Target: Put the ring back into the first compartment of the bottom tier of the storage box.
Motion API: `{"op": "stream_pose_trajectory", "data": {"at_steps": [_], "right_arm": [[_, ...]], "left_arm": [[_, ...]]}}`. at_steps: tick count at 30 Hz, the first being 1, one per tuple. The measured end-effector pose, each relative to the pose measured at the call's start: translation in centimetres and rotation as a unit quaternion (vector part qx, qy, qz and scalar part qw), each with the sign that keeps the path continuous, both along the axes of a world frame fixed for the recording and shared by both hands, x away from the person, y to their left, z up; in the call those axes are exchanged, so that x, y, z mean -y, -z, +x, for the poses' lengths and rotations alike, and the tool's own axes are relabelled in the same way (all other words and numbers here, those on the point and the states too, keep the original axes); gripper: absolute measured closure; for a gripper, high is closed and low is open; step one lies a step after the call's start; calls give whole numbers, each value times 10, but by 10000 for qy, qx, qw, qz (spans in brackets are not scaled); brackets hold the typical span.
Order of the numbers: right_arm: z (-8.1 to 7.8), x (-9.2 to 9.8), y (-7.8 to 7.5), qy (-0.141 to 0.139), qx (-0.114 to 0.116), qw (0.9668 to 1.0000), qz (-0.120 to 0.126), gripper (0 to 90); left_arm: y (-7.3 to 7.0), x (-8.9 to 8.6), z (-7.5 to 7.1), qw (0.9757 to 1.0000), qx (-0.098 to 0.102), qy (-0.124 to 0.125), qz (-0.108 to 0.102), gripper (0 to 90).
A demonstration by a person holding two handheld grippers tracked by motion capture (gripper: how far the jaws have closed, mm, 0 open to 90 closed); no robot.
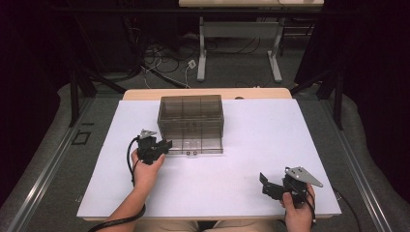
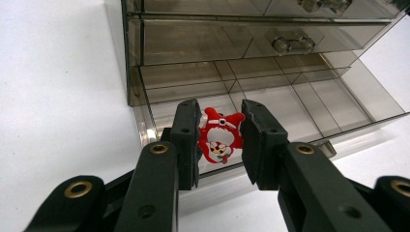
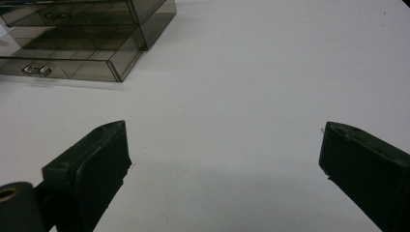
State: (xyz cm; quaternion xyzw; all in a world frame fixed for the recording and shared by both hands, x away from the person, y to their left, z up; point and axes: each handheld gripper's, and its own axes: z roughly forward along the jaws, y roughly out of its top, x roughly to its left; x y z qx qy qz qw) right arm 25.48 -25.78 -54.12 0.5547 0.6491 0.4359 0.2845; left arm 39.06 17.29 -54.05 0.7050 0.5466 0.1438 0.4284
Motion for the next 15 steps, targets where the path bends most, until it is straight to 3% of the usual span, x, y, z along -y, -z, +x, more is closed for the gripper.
{"op": "stream_pose_trajectory", "data": {"at_steps": [15], "right_arm": [[0,-1,0,8,-19,10000,29,35]], "left_arm": [[2,4,4,10000,-61,7,27,687]]}}
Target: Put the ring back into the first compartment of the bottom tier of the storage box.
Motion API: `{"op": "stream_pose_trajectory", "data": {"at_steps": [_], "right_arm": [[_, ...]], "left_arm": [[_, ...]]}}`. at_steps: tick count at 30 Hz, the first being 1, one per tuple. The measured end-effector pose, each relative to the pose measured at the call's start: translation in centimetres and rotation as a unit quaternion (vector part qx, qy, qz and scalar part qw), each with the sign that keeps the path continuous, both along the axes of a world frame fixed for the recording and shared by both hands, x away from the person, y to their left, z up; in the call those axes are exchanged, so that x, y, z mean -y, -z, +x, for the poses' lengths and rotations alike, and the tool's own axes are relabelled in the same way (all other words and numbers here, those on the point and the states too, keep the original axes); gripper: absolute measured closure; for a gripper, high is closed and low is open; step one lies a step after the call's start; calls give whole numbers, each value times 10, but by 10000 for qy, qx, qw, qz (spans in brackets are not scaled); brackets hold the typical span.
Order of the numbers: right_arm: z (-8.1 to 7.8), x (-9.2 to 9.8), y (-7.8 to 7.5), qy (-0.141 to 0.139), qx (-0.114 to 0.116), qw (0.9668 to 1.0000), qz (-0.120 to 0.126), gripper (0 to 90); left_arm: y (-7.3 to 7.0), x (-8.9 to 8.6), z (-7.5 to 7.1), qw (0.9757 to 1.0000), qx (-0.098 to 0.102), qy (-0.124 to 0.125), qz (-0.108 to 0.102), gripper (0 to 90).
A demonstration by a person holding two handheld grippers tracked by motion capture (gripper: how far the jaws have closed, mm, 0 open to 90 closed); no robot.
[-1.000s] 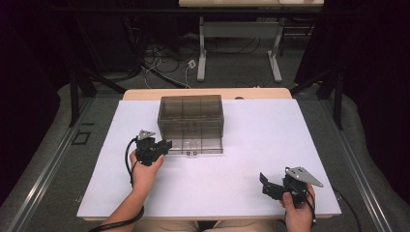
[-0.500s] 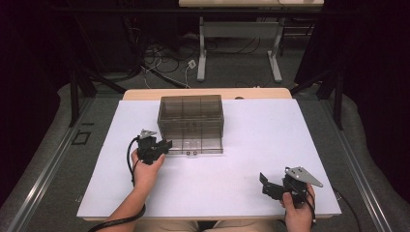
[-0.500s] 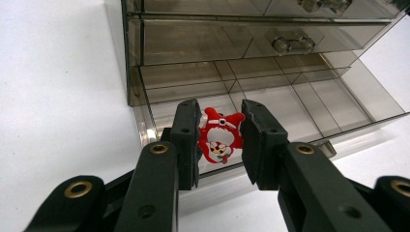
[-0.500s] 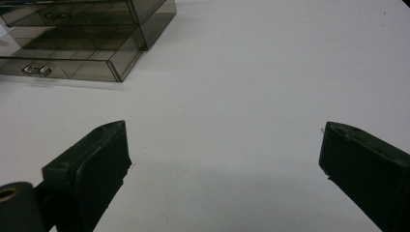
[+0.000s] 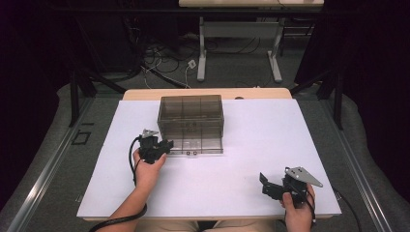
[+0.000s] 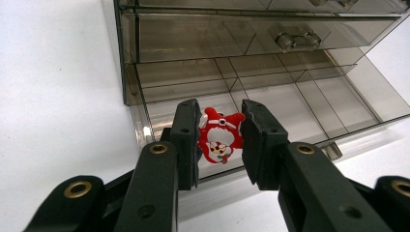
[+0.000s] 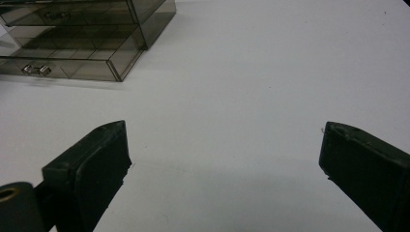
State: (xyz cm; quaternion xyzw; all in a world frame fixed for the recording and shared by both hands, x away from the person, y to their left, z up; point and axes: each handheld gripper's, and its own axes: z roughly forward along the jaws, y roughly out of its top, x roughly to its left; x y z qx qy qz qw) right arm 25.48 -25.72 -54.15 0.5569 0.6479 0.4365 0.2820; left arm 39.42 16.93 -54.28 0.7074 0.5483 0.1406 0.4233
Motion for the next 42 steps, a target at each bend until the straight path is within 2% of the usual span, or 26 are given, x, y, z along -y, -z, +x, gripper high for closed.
{"op": "stream_pose_trajectory", "data": {"at_steps": [29,42], "right_arm": [[0,1,-1,-17,-8,10000,-42,35],[0,1,-1,-27,10,10000,-51,35]], "left_arm": [[1,1,3,10000,-61,-21,-16,662],[-1,-2,2,9999,30,-5,-111,563]]}}
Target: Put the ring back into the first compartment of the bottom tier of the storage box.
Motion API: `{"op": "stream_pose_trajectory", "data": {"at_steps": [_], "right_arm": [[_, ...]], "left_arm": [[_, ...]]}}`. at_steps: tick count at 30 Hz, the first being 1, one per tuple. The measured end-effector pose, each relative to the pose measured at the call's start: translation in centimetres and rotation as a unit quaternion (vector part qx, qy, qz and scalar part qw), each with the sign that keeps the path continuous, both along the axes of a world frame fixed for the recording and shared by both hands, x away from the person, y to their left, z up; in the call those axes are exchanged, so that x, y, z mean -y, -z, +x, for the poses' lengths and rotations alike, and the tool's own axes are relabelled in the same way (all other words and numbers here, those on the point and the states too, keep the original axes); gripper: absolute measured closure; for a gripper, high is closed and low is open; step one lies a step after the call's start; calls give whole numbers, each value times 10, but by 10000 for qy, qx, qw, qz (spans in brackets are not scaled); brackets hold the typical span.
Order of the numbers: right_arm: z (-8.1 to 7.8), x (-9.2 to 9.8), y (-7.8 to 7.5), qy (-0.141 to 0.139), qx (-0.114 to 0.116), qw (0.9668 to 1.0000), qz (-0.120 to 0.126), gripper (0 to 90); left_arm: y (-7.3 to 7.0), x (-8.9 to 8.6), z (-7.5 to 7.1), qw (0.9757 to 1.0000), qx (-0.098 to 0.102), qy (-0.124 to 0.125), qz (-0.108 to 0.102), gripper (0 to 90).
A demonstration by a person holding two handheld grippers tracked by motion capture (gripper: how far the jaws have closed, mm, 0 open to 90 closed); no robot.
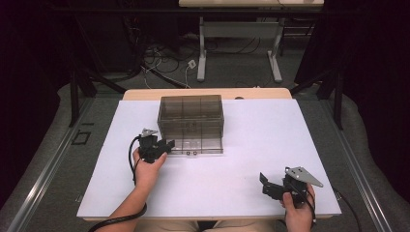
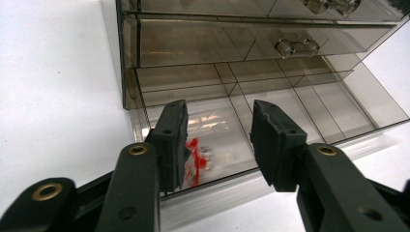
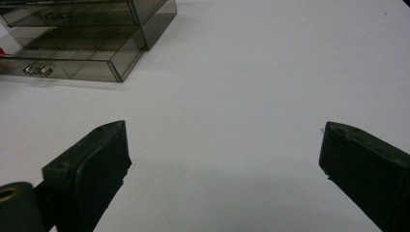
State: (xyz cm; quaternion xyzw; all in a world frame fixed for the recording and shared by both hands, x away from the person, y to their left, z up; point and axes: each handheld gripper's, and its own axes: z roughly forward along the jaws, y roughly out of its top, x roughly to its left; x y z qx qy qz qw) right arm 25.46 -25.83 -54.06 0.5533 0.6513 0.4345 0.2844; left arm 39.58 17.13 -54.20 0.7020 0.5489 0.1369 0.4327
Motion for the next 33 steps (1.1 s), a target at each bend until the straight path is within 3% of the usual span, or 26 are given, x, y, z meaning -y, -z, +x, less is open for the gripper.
{"op": "stream_pose_trajectory", "data": {"at_steps": [13,33], "right_arm": [[0,0,0,5,2,10000,6,35],[0,-1,0,-1,-20,10000,31,35]], "left_arm": [[-5,-4,-2,9999,4,14,-139,486],[-19,-2,-15,9996,213,46,-203,375]]}}
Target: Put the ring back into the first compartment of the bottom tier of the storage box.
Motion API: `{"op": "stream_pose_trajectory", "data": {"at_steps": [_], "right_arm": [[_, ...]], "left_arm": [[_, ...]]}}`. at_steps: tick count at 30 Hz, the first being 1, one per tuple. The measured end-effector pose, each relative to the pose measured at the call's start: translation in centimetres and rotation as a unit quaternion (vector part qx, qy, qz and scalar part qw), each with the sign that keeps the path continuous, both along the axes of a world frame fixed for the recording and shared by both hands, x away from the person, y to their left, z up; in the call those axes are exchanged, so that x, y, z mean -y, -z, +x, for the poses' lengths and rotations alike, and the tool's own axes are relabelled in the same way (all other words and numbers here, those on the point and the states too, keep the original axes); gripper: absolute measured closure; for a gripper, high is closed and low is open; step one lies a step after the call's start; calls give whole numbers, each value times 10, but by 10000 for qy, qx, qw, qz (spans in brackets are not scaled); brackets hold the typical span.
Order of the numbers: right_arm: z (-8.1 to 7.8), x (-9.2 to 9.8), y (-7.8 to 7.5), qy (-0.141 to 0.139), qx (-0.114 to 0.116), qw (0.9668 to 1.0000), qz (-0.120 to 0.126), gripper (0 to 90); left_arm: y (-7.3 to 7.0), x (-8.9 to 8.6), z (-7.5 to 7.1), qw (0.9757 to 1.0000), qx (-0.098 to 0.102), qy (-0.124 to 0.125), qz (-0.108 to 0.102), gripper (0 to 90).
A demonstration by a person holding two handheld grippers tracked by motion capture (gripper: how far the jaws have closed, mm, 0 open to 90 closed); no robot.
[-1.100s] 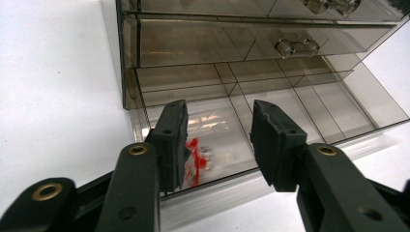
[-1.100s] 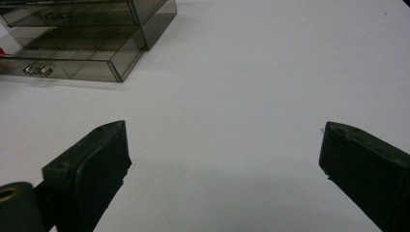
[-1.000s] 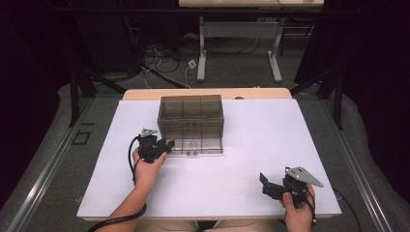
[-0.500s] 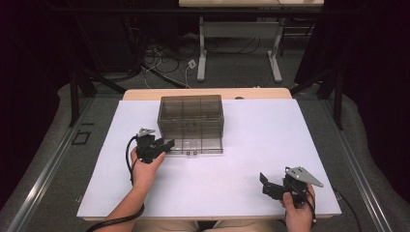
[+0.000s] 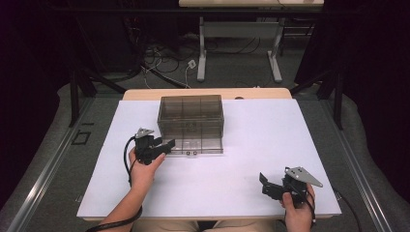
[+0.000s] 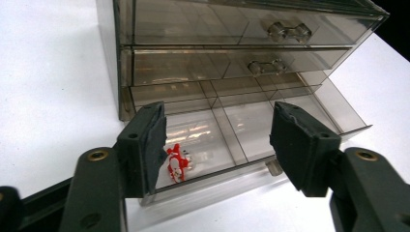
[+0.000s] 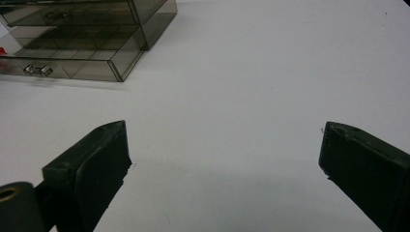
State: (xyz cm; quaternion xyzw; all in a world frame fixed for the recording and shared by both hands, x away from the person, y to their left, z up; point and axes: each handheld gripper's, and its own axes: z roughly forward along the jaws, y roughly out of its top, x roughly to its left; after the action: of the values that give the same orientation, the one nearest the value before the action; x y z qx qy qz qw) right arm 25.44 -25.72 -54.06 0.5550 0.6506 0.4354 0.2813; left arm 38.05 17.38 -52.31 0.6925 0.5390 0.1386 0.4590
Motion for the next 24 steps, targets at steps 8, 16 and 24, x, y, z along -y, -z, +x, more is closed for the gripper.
{"op": "stream_pose_trajectory", "data": {"at_steps": [8,16,24], "right_arm": [[0,0,0,6,25,10000,13,35],[0,-1,1,22,32,10000,12,35],[0,-1,1,29,30,10000,14,36]], "left_arm": [[-6,3,-5,9999,60,78,34,362],[-13,2,-14,9995,92,245,146,362],[-19,0,-22,9993,92,371,32,279]]}}
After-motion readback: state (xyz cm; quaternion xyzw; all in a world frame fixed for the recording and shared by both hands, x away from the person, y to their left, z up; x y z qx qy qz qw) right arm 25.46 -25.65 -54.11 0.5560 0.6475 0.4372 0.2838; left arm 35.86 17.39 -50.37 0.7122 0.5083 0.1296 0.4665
